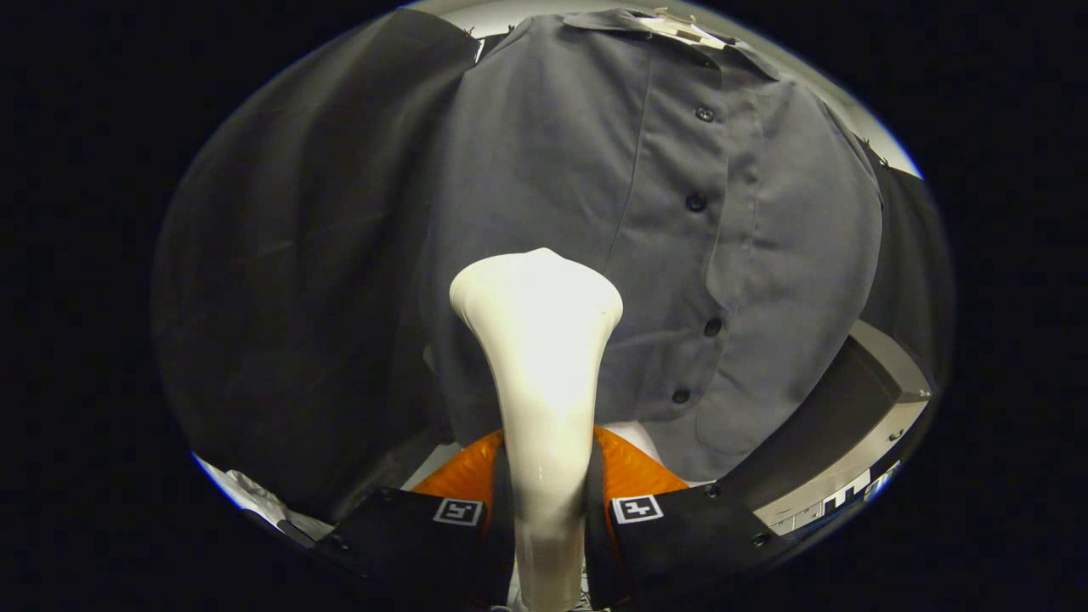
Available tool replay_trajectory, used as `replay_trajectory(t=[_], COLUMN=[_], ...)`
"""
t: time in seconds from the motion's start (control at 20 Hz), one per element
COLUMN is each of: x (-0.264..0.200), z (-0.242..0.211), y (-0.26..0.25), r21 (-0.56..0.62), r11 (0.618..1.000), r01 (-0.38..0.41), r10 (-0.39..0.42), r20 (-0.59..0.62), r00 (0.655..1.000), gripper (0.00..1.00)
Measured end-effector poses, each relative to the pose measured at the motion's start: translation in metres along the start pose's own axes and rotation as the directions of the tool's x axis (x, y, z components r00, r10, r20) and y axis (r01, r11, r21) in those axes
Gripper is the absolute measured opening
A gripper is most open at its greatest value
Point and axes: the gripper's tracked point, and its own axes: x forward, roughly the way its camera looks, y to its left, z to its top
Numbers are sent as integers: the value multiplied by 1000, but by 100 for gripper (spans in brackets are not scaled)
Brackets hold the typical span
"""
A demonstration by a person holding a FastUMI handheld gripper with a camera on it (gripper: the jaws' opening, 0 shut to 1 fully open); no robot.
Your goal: Iron the clothes twice with a garment steamer, once on the left side and once on the right side.
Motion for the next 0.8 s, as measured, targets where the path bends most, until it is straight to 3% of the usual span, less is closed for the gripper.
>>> replay_trajectory(t=[0.4, 0.6, 0.8], x=[11, -7, -49], z=[-68, -54, -1], y=[16, 20, 15], r21=[5, 17, 36], r11=[1000, 998, 996], r01=[-30, -52, -78], r10=[30, 53, 77], r20=[-99, -61, 42], r00=[995, 997, 996], gripper=[42, 42, 41])
